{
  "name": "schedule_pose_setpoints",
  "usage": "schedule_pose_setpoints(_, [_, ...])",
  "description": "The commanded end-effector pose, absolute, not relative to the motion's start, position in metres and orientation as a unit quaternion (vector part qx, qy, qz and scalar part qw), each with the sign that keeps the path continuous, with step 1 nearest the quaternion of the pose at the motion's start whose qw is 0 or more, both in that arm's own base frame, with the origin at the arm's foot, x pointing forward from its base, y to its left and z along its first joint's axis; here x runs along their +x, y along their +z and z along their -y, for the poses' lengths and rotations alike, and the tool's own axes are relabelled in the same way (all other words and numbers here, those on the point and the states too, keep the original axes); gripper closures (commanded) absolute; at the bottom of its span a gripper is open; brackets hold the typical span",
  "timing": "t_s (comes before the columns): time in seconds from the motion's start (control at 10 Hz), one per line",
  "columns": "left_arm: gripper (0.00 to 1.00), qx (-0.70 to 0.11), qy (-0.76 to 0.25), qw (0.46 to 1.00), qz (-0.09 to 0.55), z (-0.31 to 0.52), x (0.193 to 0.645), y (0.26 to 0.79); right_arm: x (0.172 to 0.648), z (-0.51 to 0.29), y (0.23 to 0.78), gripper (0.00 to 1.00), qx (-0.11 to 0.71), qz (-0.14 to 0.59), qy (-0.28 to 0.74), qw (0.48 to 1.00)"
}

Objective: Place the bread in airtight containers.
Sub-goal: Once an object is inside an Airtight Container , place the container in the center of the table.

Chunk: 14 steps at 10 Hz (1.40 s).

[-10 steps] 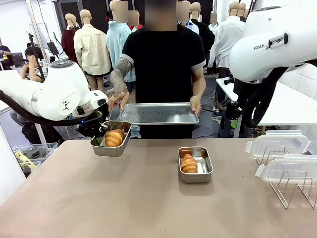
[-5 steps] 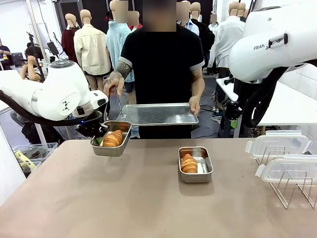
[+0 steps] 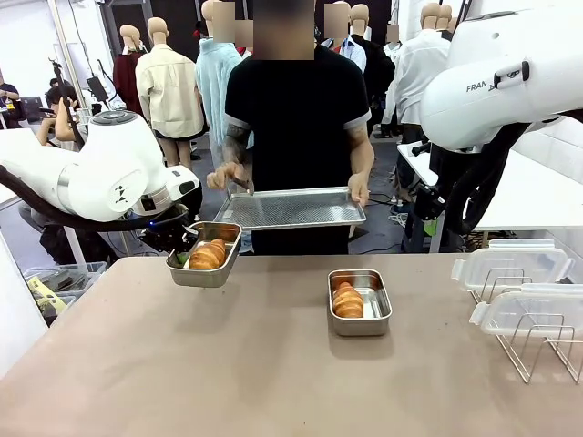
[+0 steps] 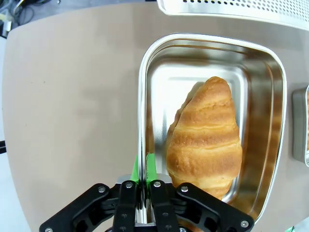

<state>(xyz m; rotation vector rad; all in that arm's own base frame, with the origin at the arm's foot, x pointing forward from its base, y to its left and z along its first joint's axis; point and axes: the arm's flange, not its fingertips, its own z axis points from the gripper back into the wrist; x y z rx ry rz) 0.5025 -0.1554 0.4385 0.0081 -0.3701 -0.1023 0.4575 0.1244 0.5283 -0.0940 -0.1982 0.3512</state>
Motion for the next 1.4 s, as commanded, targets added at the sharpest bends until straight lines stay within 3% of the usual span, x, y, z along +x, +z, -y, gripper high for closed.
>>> schedule_pose_setpoints(0.0, [1.0, 0.003, -0.05, 0.981, 0.187, 0.1553, 0.5048, 0.4431, 0.4603, -0.1249, 0.5306, 0.0, -0.058, 0.093, 0.177, 0.978])
schedule_pose_setpoints(1.3, [1.0, 0.003, -0.05, 0.981, 0.187, 0.1553, 0.5048, 0.4431, 0.4603, -0.1249, 0.5306, 0.0, -0.058, 0.093, 0.177, 0.978])
